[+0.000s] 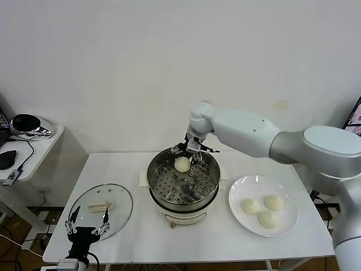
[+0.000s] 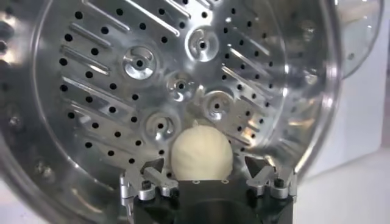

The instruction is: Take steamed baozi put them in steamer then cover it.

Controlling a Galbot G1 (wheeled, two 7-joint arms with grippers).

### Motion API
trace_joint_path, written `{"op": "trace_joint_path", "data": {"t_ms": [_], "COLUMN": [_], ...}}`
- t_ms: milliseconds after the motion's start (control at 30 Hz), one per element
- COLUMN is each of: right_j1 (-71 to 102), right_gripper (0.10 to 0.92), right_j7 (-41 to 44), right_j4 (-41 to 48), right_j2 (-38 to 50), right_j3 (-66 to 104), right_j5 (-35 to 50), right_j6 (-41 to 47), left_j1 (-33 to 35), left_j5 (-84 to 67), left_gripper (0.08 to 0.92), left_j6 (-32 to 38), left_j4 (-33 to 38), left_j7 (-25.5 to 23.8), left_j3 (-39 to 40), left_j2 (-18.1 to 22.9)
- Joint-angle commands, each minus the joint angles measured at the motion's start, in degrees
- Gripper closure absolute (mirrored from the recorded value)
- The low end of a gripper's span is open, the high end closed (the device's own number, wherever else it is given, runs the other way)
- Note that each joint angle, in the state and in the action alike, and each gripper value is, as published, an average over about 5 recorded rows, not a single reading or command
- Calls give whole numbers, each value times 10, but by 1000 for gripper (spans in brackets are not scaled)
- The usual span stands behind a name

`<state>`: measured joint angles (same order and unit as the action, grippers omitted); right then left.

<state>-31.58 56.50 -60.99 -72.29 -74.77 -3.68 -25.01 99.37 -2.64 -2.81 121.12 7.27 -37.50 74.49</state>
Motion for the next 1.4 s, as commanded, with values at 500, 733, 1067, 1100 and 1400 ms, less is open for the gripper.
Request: {"op": "trace_joint_path", "data": {"t_ms": [500,733,1067,1100,1400], "right_j1": [-145,-84,162,182,289], "right_gripper": [203,203,203,203,203], "right_j7": [44,47,34,32,23], "right_j4": [-386,-391,-323,-315,-241], "right_j2": [445,508,485,479,422], "right_j3": [-67,-66,97,112,185], "right_j5": [198,123,60,53,9], "right_j6": [498,484,444,443,427], "left_j1": [-2,-1,0,1,8], "left_j5": [2,4,8,8,8], "left_gripper": [177,177,177,177,177], "left_j6": [-4,-3,-5,-5,-6], "left_j4": [21,18,16,16,14], "left_j7": [-2,-2,-3,-3,-3], "left_j3": [9,11,8,7,-3], "left_j2": [-21,-23,-16,-15,-10]}}
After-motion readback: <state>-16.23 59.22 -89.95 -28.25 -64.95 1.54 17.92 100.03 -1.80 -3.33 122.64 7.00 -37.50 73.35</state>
